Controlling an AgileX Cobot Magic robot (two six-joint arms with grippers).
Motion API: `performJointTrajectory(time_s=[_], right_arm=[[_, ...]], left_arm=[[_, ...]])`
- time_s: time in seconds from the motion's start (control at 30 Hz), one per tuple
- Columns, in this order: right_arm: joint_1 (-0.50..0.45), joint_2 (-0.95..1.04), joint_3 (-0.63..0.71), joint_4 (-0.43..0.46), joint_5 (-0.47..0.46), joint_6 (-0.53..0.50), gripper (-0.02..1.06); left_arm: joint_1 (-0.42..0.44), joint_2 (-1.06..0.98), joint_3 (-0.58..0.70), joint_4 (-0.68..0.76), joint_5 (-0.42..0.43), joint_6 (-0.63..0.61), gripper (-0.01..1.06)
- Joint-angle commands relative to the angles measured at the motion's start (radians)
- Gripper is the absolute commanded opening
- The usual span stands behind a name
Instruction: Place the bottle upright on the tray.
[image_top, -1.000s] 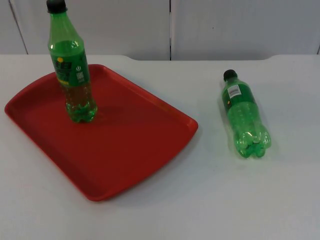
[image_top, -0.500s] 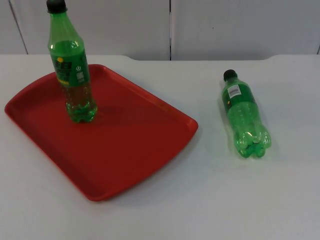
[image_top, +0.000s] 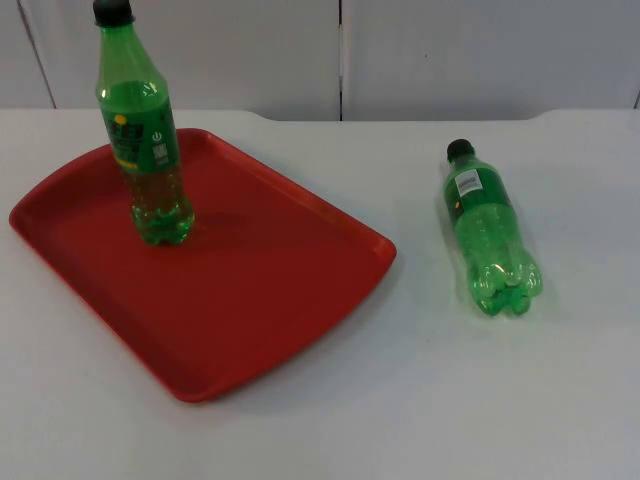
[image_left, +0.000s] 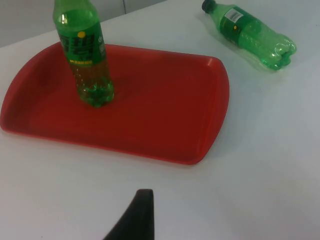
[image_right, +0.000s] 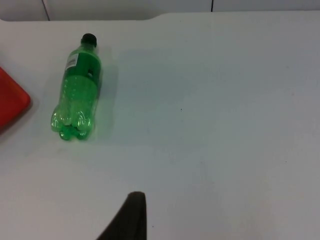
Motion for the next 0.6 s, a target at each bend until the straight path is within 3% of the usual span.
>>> performJointTrajectory(time_s=[0.0, 0.23, 0.57], right_arm=[[0.003, 0.06, -0.031, 0.001, -0.037, 0.001, 1.05], [0.003, 0.27, -0.115, 0.004, -0.069, 0.001, 1.05], [0.003, 0.773, -0.32, 0.098, -0.101, -0.024, 1.05]], left_arm=[[-0.007, -0.004, 0.005, 0.002, 0.0, 0.001, 1.05], [-0.007, -0.004, 0.005, 0.002, 0.0, 0.001, 1.05], [-0.007, -0.004, 0.005, 0.002, 0.0, 0.001, 1.05]])
